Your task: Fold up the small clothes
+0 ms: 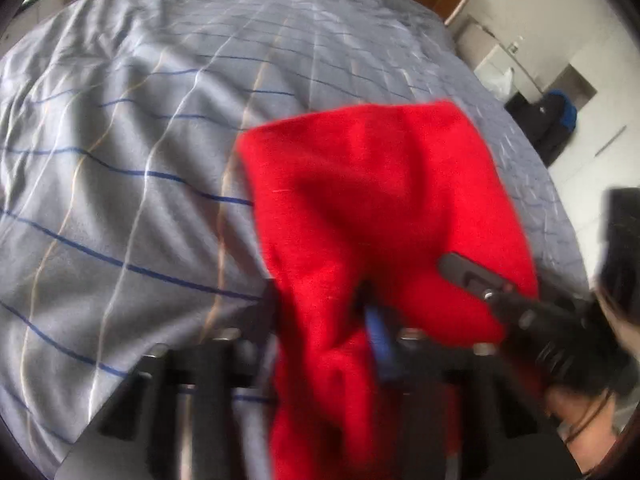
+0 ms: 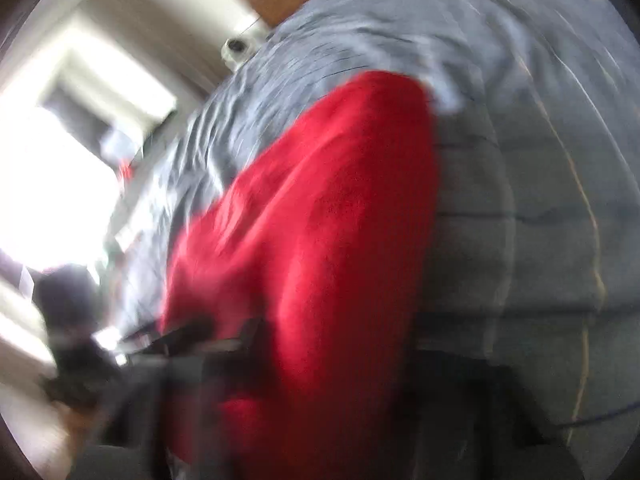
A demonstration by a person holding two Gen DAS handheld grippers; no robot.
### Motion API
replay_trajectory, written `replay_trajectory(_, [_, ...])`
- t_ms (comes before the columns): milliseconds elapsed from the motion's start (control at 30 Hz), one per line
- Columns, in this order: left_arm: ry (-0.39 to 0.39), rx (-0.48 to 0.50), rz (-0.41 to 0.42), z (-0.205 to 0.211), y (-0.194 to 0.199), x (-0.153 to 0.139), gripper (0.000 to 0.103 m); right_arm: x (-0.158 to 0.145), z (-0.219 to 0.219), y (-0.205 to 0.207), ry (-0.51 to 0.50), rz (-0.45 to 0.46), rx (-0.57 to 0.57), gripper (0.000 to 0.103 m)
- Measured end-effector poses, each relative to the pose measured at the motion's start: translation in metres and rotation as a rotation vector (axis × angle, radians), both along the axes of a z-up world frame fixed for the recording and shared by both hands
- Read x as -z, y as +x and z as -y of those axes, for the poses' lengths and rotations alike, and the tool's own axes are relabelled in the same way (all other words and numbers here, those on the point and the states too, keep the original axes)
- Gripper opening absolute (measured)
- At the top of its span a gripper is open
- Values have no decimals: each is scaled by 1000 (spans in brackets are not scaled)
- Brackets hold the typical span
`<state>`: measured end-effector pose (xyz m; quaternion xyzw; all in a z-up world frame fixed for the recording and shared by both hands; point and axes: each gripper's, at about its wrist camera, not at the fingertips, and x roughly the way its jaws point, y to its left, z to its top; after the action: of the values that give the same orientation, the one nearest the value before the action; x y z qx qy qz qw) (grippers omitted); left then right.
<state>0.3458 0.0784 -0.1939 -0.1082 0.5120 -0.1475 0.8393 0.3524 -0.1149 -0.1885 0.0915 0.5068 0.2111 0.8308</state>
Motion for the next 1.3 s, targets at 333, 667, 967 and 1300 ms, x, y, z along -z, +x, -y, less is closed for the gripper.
replay_trajectory(333, [-15, 78, 276, 49, -37, -127, 21, -136, -5, -47, -200, 417, -55, 29])
replay_trajectory(667, [255, 11, 354, 60, -110, -77, 97, -79, 148, -86, -219, 211, 254, 103])
replay_trajectory(967, [463, -113, 404, 66, -175, -105, 103, -96, 148, -191, -194, 218, 311, 103])
replay_trajectory(1300, [320, -152, 286, 66, -191, -102, 103, -124, 113, -224, -252, 270, 260, 103])
